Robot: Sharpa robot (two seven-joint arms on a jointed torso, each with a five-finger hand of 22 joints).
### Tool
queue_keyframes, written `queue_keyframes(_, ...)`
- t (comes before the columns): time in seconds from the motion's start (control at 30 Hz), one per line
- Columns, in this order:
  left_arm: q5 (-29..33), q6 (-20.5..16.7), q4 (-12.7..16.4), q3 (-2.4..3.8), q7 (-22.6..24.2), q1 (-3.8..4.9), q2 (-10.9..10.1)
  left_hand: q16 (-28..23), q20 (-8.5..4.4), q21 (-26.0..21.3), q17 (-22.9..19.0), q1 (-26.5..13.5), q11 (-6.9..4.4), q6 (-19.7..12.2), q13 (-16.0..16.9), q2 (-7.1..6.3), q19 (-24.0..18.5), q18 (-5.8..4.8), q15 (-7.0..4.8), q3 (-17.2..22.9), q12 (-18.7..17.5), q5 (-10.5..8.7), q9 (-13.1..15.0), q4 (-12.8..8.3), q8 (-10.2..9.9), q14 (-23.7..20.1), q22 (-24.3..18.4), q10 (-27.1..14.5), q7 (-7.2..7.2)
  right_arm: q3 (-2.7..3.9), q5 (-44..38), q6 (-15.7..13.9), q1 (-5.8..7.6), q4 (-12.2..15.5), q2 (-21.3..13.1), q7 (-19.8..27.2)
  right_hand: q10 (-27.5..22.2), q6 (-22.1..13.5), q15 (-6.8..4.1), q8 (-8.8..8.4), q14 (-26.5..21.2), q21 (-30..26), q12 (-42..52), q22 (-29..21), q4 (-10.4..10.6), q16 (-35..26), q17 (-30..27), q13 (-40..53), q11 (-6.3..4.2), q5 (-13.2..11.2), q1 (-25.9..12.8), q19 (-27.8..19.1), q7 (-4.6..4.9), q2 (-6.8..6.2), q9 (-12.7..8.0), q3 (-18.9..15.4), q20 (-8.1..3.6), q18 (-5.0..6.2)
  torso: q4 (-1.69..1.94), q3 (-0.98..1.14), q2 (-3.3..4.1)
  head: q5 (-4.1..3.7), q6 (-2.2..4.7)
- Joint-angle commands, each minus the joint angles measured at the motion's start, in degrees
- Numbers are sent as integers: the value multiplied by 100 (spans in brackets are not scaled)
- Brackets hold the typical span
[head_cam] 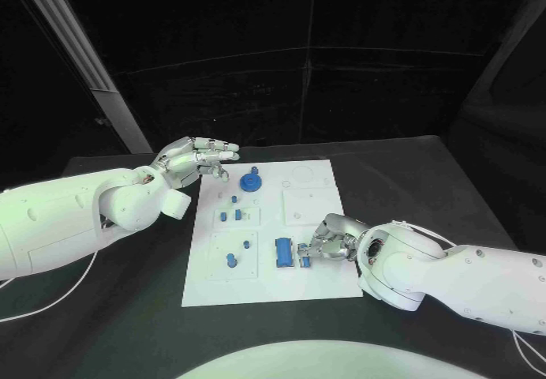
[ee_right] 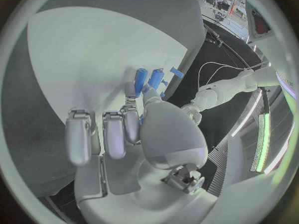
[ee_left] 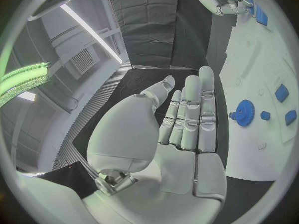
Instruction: Assemble the parts on the task board
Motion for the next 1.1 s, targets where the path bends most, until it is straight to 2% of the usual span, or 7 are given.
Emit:
queue_keyframes(0.03,-6,85,13,4,10,9,0,20,39,-16,-6,-2,-6,-43,-1,46,4,78,-2,-3,25,22,1,-4,27,-40,-6,-43,5,-2,-12,69,2,5,20,6,99,57,-32,-5,426,6,25,1183,59,6,575,-683,-41,25,-63,355,3,-6,12,-5,-41,-71,-2,0,-3,2,1)
queue_keyframes(0.23,-6,87,12,5,7,9,1,20,39,-16,-6,-2,-6,-43,-1,46,4,78,-2,-3,25,22,1,-4,27,-40,-6,-43,5,-2,-17,76,2,-10,38,34,102,65,-29,13,424,-2,11,1176,260,0,566,-687,-33,-49,-308,350,12,-118,65,-180,-45,-69,1,1,0,1,0)
queue_keyframes(0.37,-6,88,9,5,5,9,1,20,39,-16,-6,-2,-6,-43,-1,46,4,78,-2,-3,25,22,1,-4,27,-40,-6,-43,5,-2,-19,124,2,-9,54,62,105,69,-22,27,423,-10,10,1170,510,-3,562,-683,-27,-41,-642,344,15,-347,114,-508,-38,-67,-2,3,0,-1,-2)
queue_keyframes(0.5,-6,89,8,5,1,9,2,20,39,-16,-6,-2,-6,-43,-1,46,4,78,-2,-3,25,22,1,-4,27,-40,-6,-43,5,-2,-19,136,2,-4,56,73,110,70,-31,48,424,-9,10,1172,742,-3,565,-678,-37,-426,-812,346,3,-355,174,-705,-44,-67,-5,3,2,1,-2)
queue_keyframes(0.63,-6,91,6,5,-1,9,3,20,39,-16,-6,-2,-6,-43,-1,46,4,78,-2,-3,25,22,1,-4,27,-40,-6,-43,5,-2,-19,132,2,6,49,78,111,65,-33,55,423,-10,7,1173,828,-8,558,-678,-39,-473,-842,346,1,-329,202,-765,-46,-67,-8,2,-1,-1,-3)
queue_keyframes(0.87,-6,95,2,5,-6,9,5,20,39,-16,-6,-2,-6,-43,-1,46,4,78,-2,-3,25,22,1,-4,27,-40,-6,-43,5,-2,-20,199,2,55,-66,192,110,49,-38,67,424,-14,2,1170,688,-6,564,-675,-42,-514,-550,344,-2,-377,250,-784,-51,-66,-4,5,-7,0,-4)
queue_keyframes(1.1,-6,99,-9,4,-15,9,-3,22,40,-17,-10,-4,-4,-50,-2,48,1,78,0,-3,26,23,0,-4,31,-44,-7,-50,6,-3,115,634,2,125,-238,557,89,-15,-26,53,417,-44,-41,1142,545,-23,537,-694,-24,-675,-308,320,20,-410,295,-836,-44,-57,-16,7,-9,-4,6)
